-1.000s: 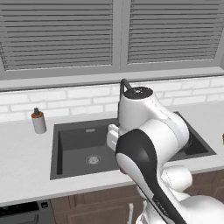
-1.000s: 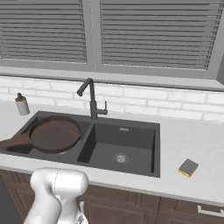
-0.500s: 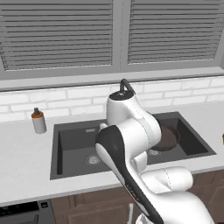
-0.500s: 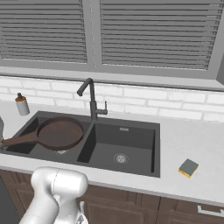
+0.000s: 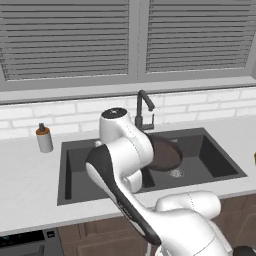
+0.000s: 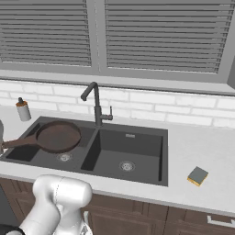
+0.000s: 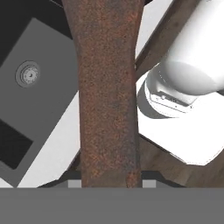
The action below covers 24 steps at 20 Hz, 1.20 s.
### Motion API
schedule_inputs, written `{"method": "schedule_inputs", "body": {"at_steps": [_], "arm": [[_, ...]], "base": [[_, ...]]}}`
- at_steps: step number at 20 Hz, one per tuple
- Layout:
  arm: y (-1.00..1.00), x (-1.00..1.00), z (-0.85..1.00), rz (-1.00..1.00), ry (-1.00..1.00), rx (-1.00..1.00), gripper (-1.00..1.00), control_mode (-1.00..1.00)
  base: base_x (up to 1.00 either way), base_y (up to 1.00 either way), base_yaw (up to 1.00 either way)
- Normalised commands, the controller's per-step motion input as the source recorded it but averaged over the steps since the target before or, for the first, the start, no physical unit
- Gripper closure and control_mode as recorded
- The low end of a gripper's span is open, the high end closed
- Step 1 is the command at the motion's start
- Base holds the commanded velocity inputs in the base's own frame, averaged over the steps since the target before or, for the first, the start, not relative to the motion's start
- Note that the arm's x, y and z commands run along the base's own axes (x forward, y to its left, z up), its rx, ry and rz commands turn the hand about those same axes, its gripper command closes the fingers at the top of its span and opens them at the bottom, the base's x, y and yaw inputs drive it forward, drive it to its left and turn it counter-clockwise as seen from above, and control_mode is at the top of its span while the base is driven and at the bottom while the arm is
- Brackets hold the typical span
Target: Pick the pan and sponge and place them into the sink. Then turn on the water.
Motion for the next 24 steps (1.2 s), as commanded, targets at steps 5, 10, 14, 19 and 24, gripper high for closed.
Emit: {"method": "schedule_inputs", "body": {"at_steps": [5, 10, 14, 19, 24], "arm": [[0.33, 0.45, -0.16, 0.00, 0.11, 0.01, 1.00, -1.00], [0.03, 0.41, -0.42, -0.03, 0.15, 0.00, 1.00, -1.00], [0.01, 0.54, -0.49, -0.02, 0.09, 0.00, 1.00, -1.00], [0.11, 0.63, -0.50, 0.00, 0.01, 0.00, 1.00, -1.00], [0.31, 0.57, -0.42, 0.02, -0.06, -0.01, 1.00, -1.00]], "base": [[0.00, 0.00, 0.00], [0.00, 0.00, 0.00], [0.00, 0.00, 0.00], [0.00, 0.00, 0.00], [0.00, 0.00, 0.00]]}}
